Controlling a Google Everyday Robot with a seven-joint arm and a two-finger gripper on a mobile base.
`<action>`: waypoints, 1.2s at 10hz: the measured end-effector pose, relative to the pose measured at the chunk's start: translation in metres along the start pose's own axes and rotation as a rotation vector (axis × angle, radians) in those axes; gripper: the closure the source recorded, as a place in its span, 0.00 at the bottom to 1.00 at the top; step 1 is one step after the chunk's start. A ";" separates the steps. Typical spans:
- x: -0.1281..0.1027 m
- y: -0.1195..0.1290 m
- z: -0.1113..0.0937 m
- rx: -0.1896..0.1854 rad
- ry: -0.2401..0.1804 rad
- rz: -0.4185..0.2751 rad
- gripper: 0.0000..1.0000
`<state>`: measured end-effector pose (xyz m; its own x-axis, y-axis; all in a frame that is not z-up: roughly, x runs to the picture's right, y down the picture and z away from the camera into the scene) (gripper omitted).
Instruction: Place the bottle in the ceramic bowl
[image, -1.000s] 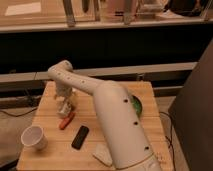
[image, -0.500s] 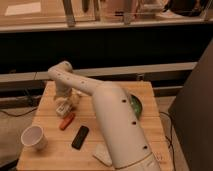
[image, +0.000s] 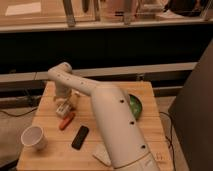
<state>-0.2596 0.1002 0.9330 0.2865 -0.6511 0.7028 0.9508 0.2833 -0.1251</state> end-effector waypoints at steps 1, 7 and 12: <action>0.000 -0.001 0.001 0.000 -0.002 -0.002 0.20; -0.003 -0.006 0.008 -0.004 -0.007 -0.017 0.29; -0.005 -0.011 0.011 -0.005 -0.005 -0.025 0.55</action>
<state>-0.2724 0.1081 0.9384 0.2624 -0.6540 0.7095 0.9582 0.2635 -0.1115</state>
